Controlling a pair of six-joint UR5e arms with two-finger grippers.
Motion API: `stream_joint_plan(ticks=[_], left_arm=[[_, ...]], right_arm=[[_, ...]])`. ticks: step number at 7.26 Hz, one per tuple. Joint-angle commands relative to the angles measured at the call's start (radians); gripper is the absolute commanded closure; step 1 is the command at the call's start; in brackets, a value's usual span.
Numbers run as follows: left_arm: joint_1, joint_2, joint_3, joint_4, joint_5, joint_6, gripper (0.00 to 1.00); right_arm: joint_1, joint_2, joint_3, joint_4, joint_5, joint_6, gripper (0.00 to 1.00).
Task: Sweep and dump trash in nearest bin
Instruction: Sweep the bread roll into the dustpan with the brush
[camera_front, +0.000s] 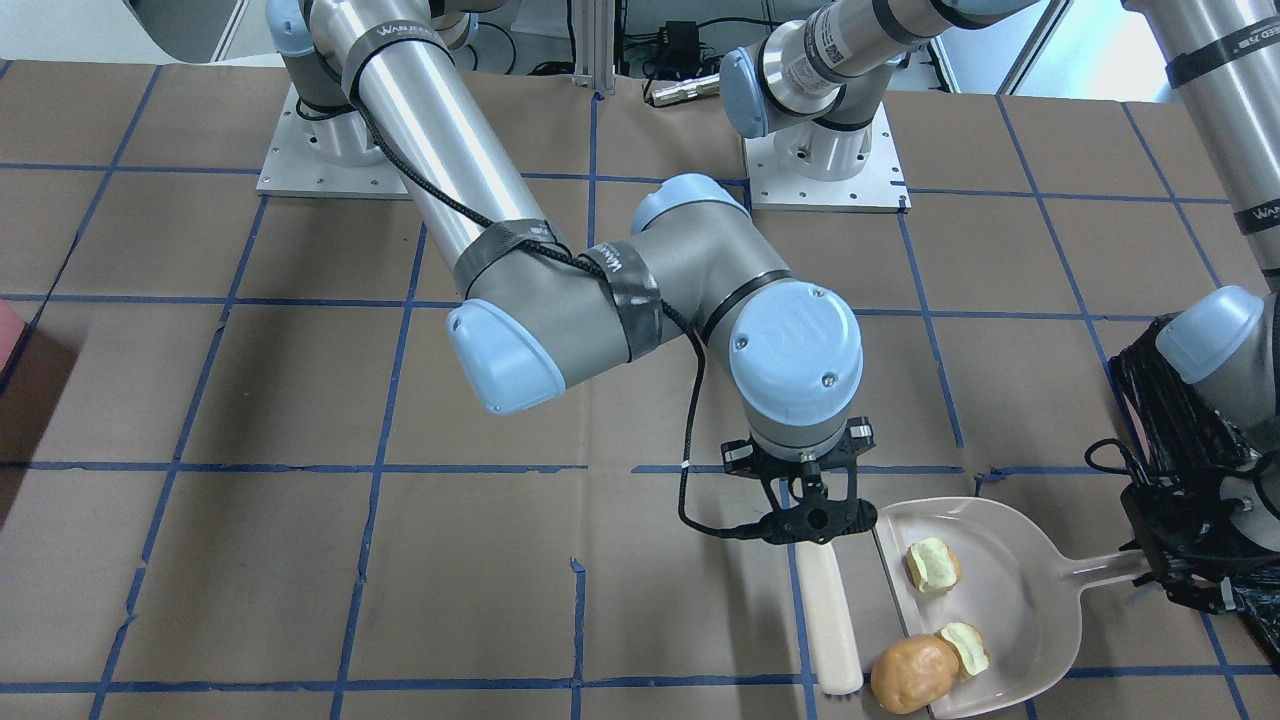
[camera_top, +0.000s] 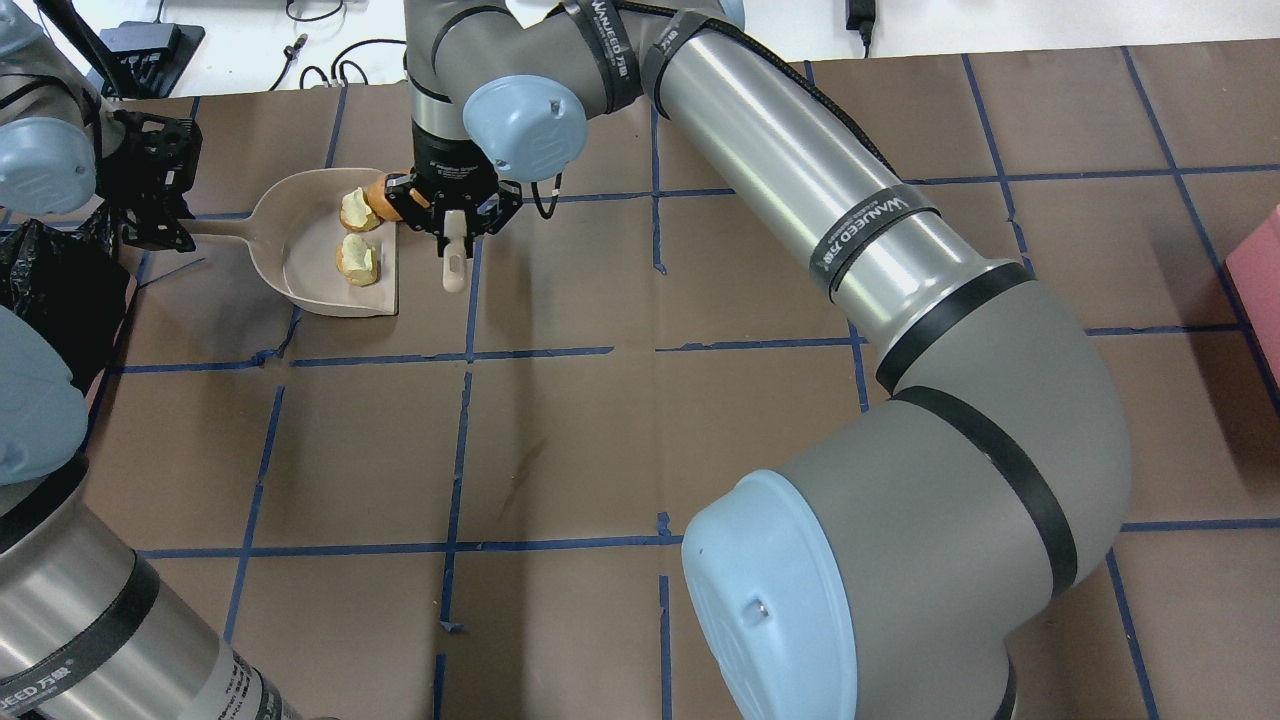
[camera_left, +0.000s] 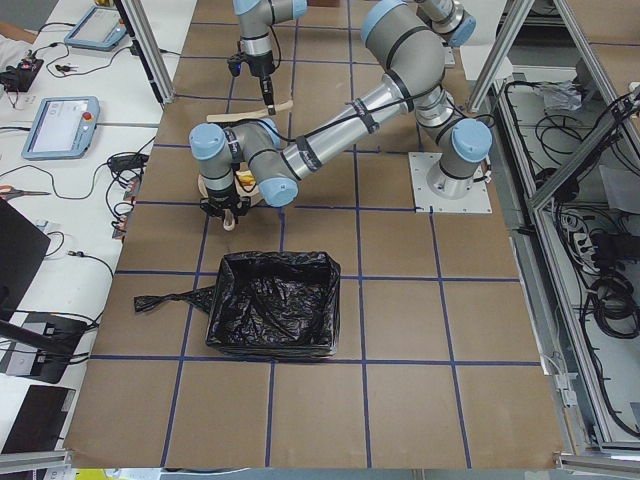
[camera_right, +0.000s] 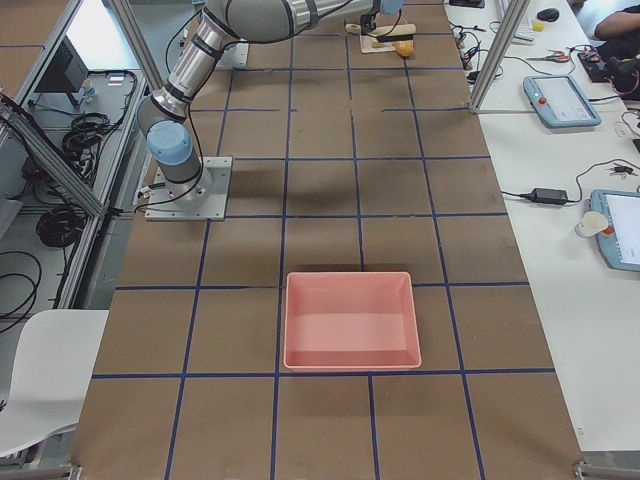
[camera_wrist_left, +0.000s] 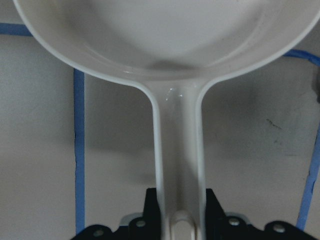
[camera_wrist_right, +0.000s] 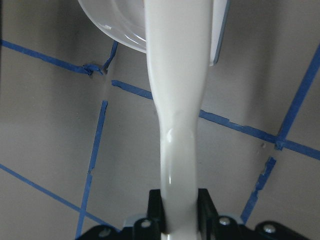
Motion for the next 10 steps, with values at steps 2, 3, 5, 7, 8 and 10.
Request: stream_joint_plan(ticks=[2,3,5,7,8,10], left_arm=[[0.0,0.001,-0.001,0.003,0.0,0.0,0.95],[0.0,0.001,-0.001,0.003,0.0,0.0,0.95],[0.0,0.001,-0.001,0.003,0.0,0.0,0.95],[0.0,0.001,-0.001,0.003,0.0,0.0,0.95],[0.0,0.001,-0.001,0.001,0.0,0.008,0.95],[0.0,0.002,-0.001,0.003,0.0,0.008,0.95]], right_arm=[[-0.005,0.085,-0.091,-0.007,-0.033,0.157,0.94],[0.005,0.146,-0.16,-0.018,-0.034,0.122,0.94],[0.036,0.21,-0.21,-0.058,-0.039,0.059,0.94],[0.077,0.227,-0.209,-0.093,-0.039,-0.046,0.94],[0.1,0.242,-0.206,-0.146,-0.037,-0.094,0.94],[0.162,0.247,-0.204,-0.165,-0.034,-0.081,0.94]])
